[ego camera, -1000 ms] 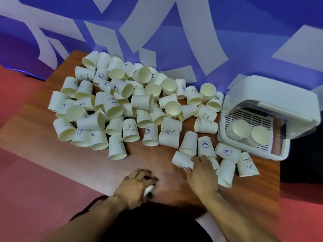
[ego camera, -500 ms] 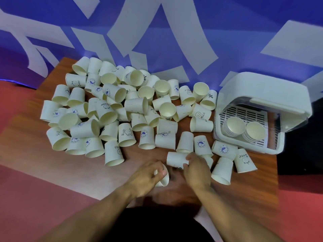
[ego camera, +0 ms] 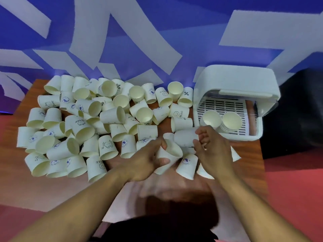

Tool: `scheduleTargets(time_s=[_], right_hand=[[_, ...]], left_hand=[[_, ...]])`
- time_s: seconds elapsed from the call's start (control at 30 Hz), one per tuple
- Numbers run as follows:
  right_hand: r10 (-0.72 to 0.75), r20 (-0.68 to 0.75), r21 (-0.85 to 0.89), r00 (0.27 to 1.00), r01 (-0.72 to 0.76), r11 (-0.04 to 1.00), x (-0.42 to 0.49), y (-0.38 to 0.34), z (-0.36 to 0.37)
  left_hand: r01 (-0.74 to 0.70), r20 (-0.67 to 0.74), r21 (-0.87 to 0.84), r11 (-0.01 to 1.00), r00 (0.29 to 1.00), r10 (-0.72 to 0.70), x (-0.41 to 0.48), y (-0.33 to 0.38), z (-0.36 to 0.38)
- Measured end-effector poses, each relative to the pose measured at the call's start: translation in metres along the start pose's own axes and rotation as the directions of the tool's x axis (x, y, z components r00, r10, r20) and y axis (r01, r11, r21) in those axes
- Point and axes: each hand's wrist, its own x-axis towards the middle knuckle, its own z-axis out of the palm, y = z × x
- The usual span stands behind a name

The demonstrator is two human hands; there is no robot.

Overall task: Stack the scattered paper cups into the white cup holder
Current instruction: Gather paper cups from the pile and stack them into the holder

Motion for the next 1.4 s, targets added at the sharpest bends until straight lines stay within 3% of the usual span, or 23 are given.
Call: scheduleTargets(time_s=[0.13,0.23,0.37,0.5,0.67,0.8,1.03,1.4], right_hand=[[-0.074,-0.156,-0.061,0.985,0.066,0.996,0.014,0.015,-0.046],[-0.084,-0.227,-0.152,0.970,0.050,0.987,0.025,0.036,-0.070],[-0.079,-0.245,-0.266,0.966,0.012,0.964,0.039,0.064,-0.087],[-0.107,-0.239,-0.301,0.965,0.031,0.953,0.052,0.087,-0.090],[-0.204,-0.145,-0.433,0.968,0.124,0.893,0.068,0.112,-0.087],[-0.262,-0.054,-0.512,0.964,0.199,0.836,0.074,0.126,-0.077],[-0.245,0.097,-0.470,0.965,0.261,0.843,0.080,0.155,-0.051],[-0.203,0.115,-0.449,0.972,0.233,0.862,0.079,0.163,-0.028]], left_hand=[[-0.112,-0.081,-0.069,0.991,0.991,0.107,0.035,0.032,0.007],[-0.222,-0.184,0.038,0.974,0.957,0.225,0.065,0.055,0.017],[-0.263,-0.300,0.275,0.925,0.890,0.342,0.103,0.070,0.034],[-0.257,-0.371,0.582,0.771,0.761,0.533,0.130,0.090,0.051],[-0.252,-0.239,0.800,0.544,0.698,0.675,0.158,0.097,0.070],[-0.234,-0.084,0.896,0.378,0.746,0.661,0.172,0.091,0.077],[-0.242,0.118,0.937,0.252,0.899,0.423,0.183,0.081,0.086],[-0.281,0.240,0.924,0.259,0.954,0.179,0.203,0.061,0.092]])
